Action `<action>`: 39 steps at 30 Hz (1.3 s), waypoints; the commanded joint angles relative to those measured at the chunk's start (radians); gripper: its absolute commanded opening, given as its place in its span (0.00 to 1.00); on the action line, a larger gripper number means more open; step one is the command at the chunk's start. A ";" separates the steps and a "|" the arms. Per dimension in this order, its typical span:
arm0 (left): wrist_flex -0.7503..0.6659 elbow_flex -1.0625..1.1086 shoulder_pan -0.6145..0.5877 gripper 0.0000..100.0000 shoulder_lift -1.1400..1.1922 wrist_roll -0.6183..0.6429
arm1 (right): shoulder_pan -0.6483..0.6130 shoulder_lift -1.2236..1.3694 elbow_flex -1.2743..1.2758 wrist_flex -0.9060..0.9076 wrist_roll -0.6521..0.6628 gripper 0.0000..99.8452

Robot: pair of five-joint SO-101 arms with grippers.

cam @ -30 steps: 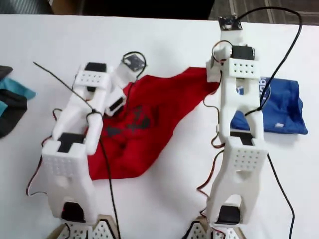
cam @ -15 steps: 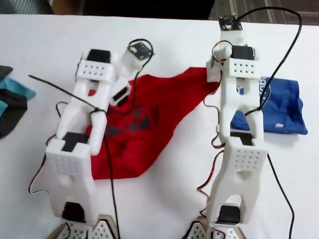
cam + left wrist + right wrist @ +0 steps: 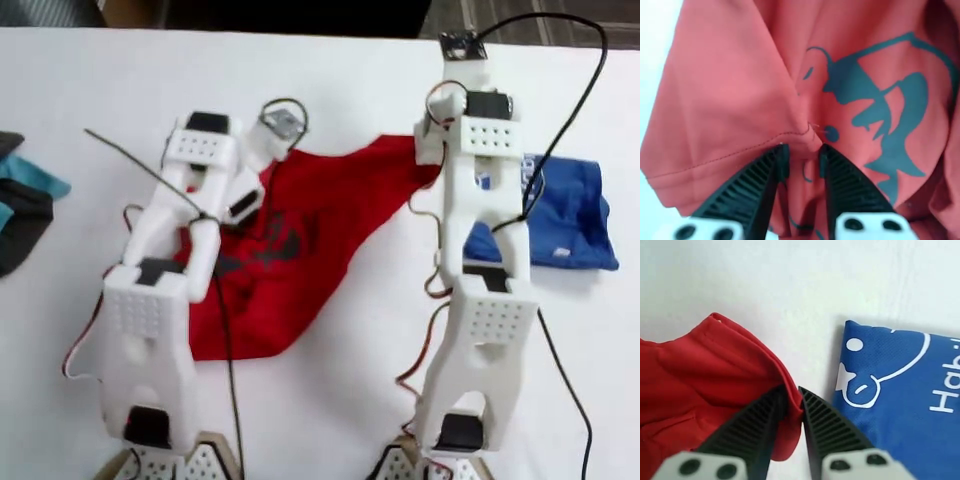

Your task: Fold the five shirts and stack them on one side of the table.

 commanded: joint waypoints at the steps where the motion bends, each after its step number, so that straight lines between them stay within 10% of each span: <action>1: 0.015 -0.047 0.005 0.13 -0.026 0.014 | 0.008 -0.010 -0.043 -0.015 0.006 0.02; 39: -0.051 -0.058 -0.057 0.21 -0.029 0.135 | 0.007 -0.010 -0.043 -0.015 0.006 0.02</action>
